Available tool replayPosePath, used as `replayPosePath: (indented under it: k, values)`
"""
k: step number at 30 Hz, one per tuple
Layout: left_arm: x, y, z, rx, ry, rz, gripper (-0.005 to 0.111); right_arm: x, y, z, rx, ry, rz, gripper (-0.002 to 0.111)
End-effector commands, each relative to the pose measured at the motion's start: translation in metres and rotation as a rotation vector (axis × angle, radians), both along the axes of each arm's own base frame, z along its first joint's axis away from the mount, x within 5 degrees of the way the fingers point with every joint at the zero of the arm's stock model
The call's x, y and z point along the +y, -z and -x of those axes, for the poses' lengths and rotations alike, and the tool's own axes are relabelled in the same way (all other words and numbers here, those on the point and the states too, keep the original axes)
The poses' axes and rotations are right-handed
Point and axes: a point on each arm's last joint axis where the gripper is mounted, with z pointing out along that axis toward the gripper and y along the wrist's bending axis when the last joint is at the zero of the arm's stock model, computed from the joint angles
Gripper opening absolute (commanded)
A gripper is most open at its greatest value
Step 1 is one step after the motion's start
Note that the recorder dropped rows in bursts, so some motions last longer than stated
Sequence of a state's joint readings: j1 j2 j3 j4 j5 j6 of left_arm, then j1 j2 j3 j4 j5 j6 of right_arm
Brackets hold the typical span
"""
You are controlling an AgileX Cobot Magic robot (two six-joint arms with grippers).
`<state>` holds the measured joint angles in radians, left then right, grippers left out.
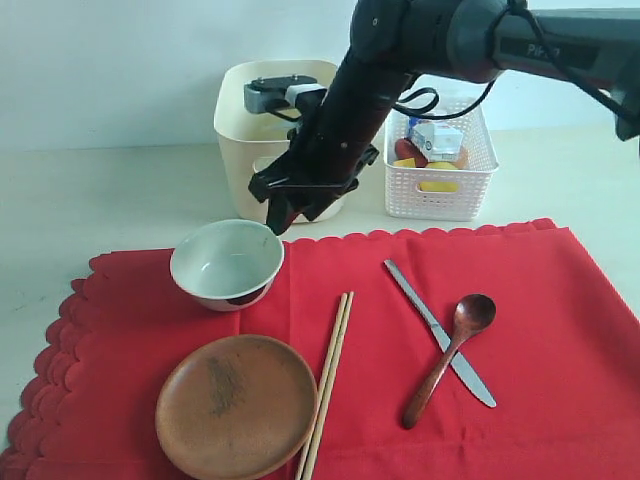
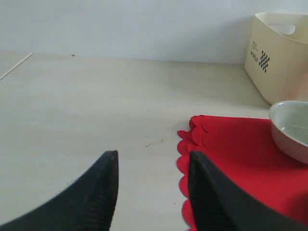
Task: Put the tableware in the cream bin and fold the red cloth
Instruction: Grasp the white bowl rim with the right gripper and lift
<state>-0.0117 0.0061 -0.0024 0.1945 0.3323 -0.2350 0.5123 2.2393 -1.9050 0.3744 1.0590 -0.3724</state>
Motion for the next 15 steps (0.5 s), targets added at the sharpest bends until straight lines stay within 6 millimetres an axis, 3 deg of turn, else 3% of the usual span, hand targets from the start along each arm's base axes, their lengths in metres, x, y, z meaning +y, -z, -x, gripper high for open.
replayPosePath:
  k: [1,7,15]
  values:
    - [0.0,0.0,0.0,-0.01,-0.003,0.004,0.045,0.012,0.008,0.003,-0.059,0.007,0.021,0.051]
    - [0.0,0.0,0.0,-0.01,-0.003,0.004,0.045,0.022,0.024,0.001,-0.114,0.076,0.095,0.051]
    - [0.0,0.0,0.0,-0.01,-0.003,0.004,0.045,0.028,0.046,-0.002,-0.07,0.125,0.059,0.051]
